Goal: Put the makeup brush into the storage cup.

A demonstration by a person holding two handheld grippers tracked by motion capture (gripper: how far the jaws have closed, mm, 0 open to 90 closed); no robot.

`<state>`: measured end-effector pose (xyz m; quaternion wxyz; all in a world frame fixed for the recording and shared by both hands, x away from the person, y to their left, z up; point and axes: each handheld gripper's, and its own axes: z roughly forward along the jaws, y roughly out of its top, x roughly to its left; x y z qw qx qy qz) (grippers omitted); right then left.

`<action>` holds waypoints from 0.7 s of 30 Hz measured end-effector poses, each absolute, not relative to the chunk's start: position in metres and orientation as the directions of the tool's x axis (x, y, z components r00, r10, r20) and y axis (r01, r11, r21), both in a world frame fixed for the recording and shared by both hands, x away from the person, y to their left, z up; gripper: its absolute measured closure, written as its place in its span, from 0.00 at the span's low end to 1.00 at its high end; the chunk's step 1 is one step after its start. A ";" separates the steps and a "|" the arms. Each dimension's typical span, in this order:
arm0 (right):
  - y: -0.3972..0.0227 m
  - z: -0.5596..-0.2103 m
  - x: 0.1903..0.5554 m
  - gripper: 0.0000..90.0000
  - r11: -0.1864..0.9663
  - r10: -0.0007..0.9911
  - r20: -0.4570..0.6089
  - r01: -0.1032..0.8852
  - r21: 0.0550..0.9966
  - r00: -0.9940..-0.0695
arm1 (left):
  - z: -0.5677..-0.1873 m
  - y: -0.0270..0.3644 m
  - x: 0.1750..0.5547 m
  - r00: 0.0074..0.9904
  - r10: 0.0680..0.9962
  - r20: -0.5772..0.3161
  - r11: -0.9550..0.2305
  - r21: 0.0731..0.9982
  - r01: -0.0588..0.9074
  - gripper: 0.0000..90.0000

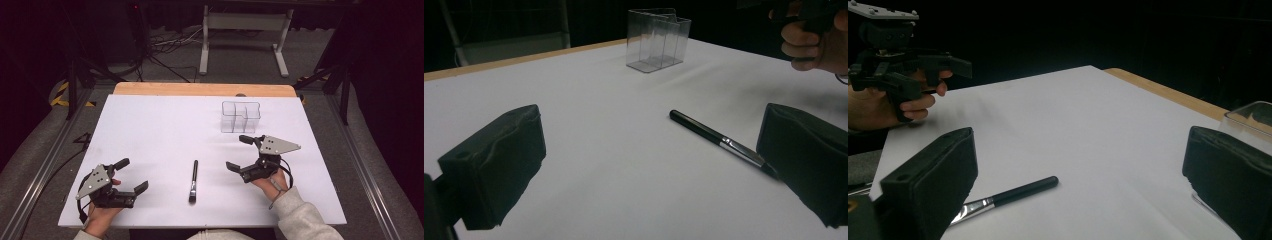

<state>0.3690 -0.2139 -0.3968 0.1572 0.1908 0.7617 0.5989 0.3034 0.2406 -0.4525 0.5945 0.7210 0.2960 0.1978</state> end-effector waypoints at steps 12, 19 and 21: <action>-0.184 -0.377 0.379 0.02 0.325 0.398 -0.076 0.063 0.944 -0.914 | -0.452 0.243 0.300 0.739 0.671 -0.058 -0.125 0.974 0.191 0.00; -0.170 -0.368 0.386 0.02 0.433 0.339 -0.095 0.065 0.899 -0.936 | -0.452 0.242 0.300 0.743 0.667 -0.059 -0.126 0.973 0.191 0.00; -0.164 -0.364 0.390 0.03 0.480 0.312 -0.100 0.066 0.875 -0.945 | -0.452 0.242 0.300 0.742 0.668 -0.062 -0.124 0.973 0.194 0.00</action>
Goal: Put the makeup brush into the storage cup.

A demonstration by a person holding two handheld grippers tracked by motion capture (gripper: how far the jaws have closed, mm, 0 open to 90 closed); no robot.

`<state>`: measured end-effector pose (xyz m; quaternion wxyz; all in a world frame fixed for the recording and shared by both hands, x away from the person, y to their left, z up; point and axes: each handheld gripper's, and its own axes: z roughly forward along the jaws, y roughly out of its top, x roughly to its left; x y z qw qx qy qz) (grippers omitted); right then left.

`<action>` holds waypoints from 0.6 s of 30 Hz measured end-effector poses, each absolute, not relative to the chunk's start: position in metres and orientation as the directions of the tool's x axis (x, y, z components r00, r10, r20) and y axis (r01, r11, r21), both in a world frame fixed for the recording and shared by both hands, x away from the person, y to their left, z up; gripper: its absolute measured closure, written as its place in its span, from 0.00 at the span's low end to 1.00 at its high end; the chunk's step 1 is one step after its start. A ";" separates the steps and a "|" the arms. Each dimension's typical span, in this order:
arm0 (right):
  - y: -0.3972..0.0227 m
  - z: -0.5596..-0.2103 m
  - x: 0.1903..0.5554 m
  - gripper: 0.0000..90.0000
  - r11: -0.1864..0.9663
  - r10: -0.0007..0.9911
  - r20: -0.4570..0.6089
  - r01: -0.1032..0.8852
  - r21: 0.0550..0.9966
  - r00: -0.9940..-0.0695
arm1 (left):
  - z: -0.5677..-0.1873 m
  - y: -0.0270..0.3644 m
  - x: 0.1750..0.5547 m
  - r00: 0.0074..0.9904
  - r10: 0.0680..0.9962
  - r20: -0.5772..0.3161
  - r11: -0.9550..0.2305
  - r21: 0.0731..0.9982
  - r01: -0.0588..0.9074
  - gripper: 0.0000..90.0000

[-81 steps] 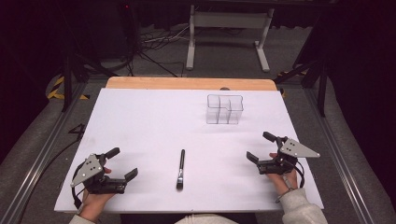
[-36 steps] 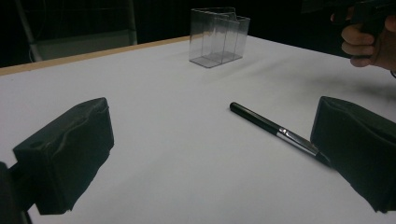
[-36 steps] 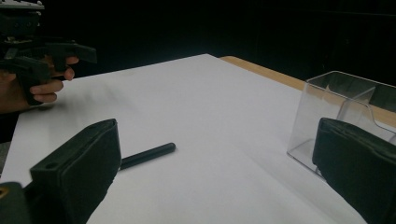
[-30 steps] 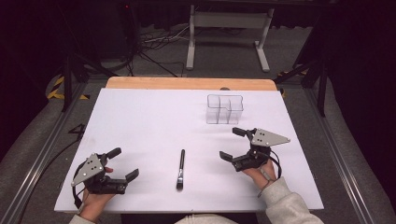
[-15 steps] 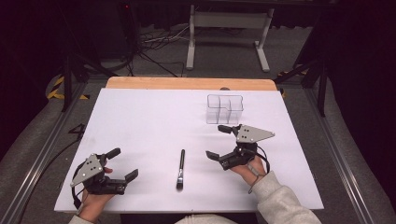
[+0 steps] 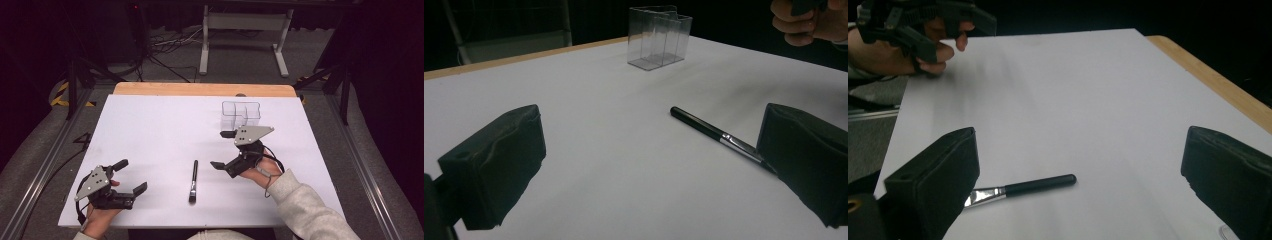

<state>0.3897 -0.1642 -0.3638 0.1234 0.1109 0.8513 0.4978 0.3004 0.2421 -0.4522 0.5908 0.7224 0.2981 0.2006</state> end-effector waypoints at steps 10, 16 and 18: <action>-0.143 -0.353 0.404 0.04 0.628 0.204 -0.116 0.039 0.777 -0.972 | -0.452 0.243 0.301 0.744 0.664 -0.067 -0.126 0.972 0.200 0.00; -0.127 -0.353 0.409 0.05 0.695 0.144 -0.121 0.014 0.719 -0.982 | -0.452 0.243 0.301 0.747 0.661 -0.071 -0.131 0.969 0.208 0.00; -0.120 -0.353 0.411 0.08 0.720 0.116 -0.125 -0.004 0.694 -0.985 | -0.452 0.243 0.301 0.747 0.661 -0.074 -0.130 0.969 0.211 0.00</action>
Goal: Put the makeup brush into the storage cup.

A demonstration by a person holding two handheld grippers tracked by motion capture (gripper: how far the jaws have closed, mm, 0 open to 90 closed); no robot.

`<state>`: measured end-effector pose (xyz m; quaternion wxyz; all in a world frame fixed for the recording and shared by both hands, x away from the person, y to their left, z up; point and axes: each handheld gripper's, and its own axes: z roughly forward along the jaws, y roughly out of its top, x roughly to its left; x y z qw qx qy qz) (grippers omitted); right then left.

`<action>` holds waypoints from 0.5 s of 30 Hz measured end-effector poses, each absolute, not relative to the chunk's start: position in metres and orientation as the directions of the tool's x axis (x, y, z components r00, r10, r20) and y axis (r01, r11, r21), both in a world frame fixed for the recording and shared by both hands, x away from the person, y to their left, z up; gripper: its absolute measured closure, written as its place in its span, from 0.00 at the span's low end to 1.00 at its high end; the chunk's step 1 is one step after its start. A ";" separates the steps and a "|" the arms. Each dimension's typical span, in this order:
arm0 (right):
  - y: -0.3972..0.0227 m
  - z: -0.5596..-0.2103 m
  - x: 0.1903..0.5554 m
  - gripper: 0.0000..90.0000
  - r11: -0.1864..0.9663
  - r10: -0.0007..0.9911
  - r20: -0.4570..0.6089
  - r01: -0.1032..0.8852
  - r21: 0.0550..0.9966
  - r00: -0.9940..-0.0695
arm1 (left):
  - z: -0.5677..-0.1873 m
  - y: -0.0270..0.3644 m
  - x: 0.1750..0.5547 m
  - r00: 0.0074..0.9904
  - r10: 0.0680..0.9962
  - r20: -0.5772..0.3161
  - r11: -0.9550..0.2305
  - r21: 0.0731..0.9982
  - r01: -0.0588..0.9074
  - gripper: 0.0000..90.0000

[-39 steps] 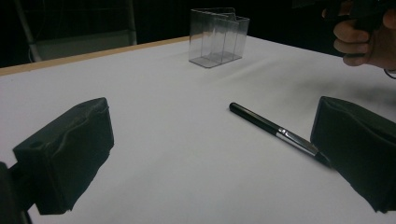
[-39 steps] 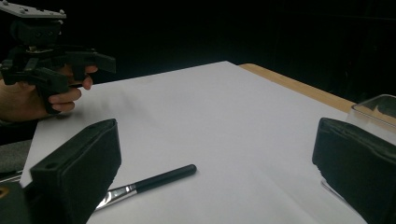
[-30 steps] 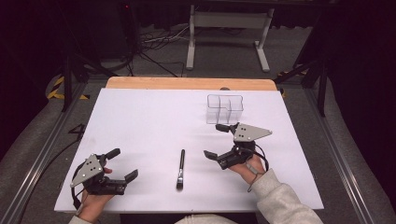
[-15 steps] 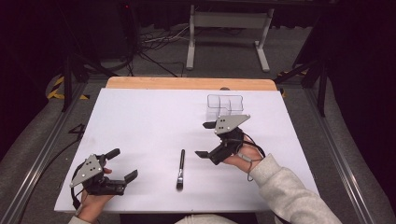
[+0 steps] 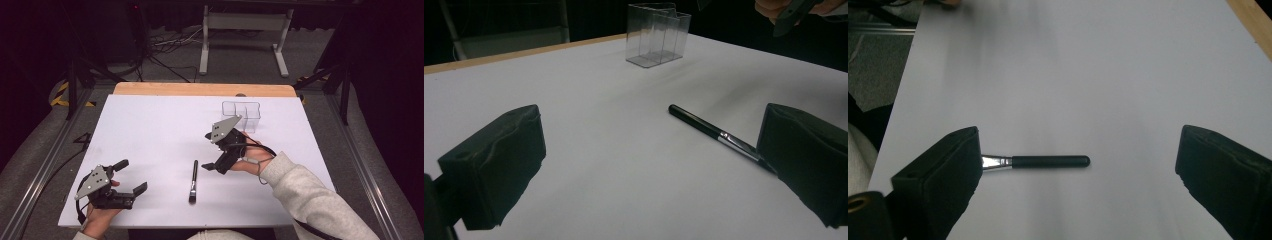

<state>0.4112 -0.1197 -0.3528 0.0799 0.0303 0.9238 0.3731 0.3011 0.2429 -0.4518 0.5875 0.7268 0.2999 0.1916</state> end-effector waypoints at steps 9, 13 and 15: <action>-0.106 -0.350 0.418 0.08 0.787 0.042 -0.121 -0.042 0.616 -0.992 | -0.452 0.245 0.300 0.744 0.663 -0.084 -0.125 0.968 0.220 0.00; -0.101 -0.350 0.421 0.08 0.820 0.006 -0.105 -0.055 0.570 -0.994 | -0.452 0.245 0.299 0.741 0.666 -0.090 -0.123 0.966 0.228 0.00; -0.099 -0.351 0.421 0.08 0.828 -0.012 -0.100 -0.066 0.557 -0.995 | -0.452 0.246 0.299 0.742 0.664 -0.091 -0.126 0.965 0.231 0.00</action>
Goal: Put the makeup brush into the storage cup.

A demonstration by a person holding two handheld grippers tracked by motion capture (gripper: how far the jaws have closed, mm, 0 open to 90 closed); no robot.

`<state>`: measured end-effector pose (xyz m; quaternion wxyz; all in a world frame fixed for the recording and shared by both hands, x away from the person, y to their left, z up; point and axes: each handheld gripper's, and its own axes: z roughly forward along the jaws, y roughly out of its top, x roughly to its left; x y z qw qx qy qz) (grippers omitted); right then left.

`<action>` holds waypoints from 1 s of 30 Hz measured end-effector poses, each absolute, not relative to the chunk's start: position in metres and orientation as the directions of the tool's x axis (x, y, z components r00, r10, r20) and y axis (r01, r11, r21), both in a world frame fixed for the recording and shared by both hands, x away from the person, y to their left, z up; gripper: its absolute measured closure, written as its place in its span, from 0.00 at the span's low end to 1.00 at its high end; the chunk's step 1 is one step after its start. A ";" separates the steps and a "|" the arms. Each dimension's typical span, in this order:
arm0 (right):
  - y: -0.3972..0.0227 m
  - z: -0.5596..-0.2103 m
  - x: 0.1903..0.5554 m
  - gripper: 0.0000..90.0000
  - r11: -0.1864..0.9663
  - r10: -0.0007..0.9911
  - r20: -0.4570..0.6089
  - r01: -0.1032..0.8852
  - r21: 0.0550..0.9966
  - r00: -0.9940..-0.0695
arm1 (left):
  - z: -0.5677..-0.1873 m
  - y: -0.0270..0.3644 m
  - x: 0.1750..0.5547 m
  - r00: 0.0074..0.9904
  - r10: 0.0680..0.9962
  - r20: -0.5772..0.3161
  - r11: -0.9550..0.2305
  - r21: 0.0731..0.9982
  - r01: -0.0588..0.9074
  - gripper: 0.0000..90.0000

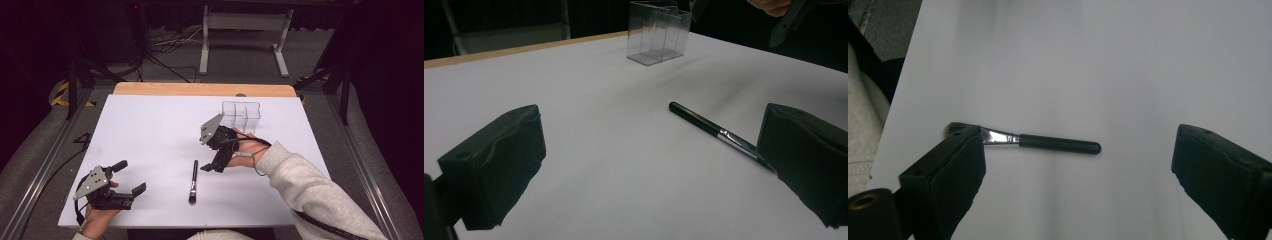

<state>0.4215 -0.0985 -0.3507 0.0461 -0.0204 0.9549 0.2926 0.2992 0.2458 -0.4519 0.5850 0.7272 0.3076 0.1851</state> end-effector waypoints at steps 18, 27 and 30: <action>-0.074 -0.361 0.432 0.10 0.888 -0.123 -0.074 -0.143 0.437 -0.990 | -0.453 0.244 0.303 0.751 0.653 -0.104 -0.122 0.963 0.239 0.00; -0.064 -0.373 0.435 0.11 0.899 -0.175 -0.050 -0.181 0.400 -0.983 | -0.452 0.244 0.302 0.752 0.650 -0.108 -0.120 0.963 0.242 0.00; -0.061 -0.378 0.436 0.11 0.898 -0.185 -0.046 -0.188 0.398 -0.982 | -0.452 0.245 0.301 0.752 0.650 -0.106 -0.123 0.962 0.242 0.00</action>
